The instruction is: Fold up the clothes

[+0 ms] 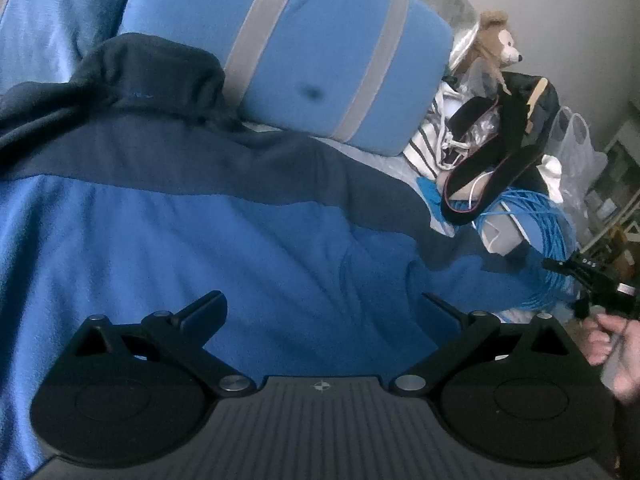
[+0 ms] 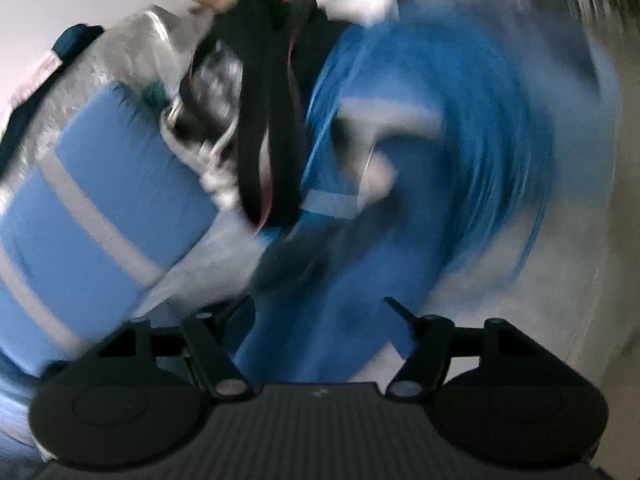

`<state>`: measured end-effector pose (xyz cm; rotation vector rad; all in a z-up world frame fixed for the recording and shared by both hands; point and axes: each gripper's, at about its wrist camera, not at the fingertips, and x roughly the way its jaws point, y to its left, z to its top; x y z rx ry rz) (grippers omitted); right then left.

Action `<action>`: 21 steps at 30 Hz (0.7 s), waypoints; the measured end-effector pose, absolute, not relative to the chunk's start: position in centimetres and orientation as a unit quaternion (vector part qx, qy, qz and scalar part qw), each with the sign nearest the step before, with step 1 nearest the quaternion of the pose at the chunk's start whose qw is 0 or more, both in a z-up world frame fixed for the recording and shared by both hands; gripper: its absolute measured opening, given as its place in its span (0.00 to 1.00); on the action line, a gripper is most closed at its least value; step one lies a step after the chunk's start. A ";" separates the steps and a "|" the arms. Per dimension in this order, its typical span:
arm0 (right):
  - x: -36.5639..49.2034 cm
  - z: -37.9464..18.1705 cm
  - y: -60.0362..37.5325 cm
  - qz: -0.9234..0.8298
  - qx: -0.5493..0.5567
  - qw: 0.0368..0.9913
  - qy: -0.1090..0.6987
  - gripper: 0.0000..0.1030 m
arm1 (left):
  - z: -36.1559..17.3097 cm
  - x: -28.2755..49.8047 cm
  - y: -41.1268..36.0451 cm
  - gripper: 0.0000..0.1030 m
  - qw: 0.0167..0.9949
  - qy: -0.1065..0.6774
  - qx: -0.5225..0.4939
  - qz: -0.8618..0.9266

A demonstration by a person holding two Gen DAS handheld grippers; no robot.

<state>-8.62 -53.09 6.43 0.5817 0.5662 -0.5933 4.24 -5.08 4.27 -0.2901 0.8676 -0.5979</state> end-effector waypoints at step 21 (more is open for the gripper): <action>-7.7 6.0 -60.8 -0.346 0.074 0.900 0.256 0.07 | 6.9 2.7 -3.9 1.00 0.873 0.366 -0.136 -0.292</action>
